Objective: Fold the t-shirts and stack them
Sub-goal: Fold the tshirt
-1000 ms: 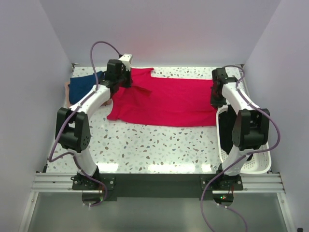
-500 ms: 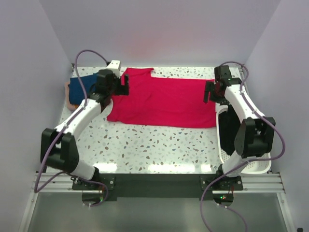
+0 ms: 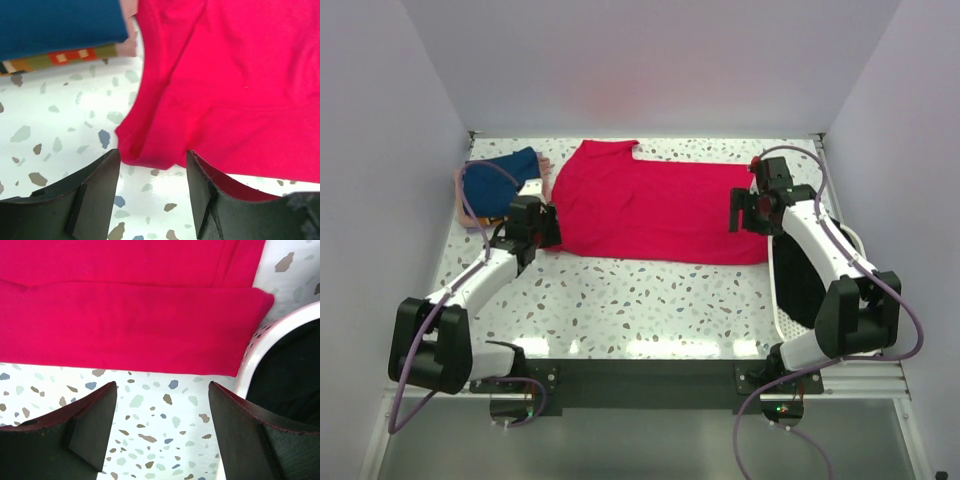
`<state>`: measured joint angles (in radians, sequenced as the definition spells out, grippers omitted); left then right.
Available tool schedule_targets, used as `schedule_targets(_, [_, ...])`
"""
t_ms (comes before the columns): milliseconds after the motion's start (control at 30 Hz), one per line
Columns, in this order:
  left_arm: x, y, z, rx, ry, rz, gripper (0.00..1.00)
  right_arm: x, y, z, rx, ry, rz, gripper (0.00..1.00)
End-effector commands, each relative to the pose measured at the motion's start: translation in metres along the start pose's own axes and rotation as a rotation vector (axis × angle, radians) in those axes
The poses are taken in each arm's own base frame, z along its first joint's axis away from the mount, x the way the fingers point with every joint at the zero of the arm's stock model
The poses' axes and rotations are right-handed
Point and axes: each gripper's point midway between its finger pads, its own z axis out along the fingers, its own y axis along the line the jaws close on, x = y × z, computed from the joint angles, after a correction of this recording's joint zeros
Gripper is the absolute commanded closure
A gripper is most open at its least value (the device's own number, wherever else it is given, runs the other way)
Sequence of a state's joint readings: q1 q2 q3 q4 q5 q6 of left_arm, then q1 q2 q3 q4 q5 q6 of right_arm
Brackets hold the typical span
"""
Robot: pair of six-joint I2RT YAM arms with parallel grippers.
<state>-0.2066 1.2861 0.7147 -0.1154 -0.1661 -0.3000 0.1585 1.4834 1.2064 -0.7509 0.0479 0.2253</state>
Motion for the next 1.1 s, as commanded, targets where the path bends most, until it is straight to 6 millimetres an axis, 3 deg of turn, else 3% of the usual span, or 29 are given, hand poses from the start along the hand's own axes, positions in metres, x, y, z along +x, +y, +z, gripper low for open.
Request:
schedule_targets(0, [-0.008, 0.008, 0.009, -0.016, -0.044, -0.072, 0.42, 0.002, 0.009, 0.002, -0.032, -0.004, 0.006, 0.23])
schedule_targets(167, [0.005, 0.007, 0.021, -0.004, 0.002, -0.065, 0.51, 0.009, 0.013, 0.007, -0.037, 0.011, 0.001, 0.23])
schedule_targets(433, [0.018, 0.005, 0.021, 0.028, 0.033, -0.067, 0.51, 0.018, 0.010, 0.012, -0.019, 0.030, -0.007, 0.23])
schedule_targets(667, [0.028, 0.014, 0.025, -0.002, 0.066, -0.077, 0.70, 0.025, 0.007, 0.018, -0.005, 0.047, -0.010, 0.23])
schedule_targets(933, [0.035, 0.020, 0.030, -0.030, 0.083, -0.071, 0.80, 0.024, 0.012, 0.035, -0.012, 0.058, -0.002, 0.24])
schedule_targets(1067, [0.037, 0.024, 0.033, -0.039, 0.094, -0.071, 0.99, 0.024, 0.015, 0.047, -0.014, 0.073, -0.003, 0.24])
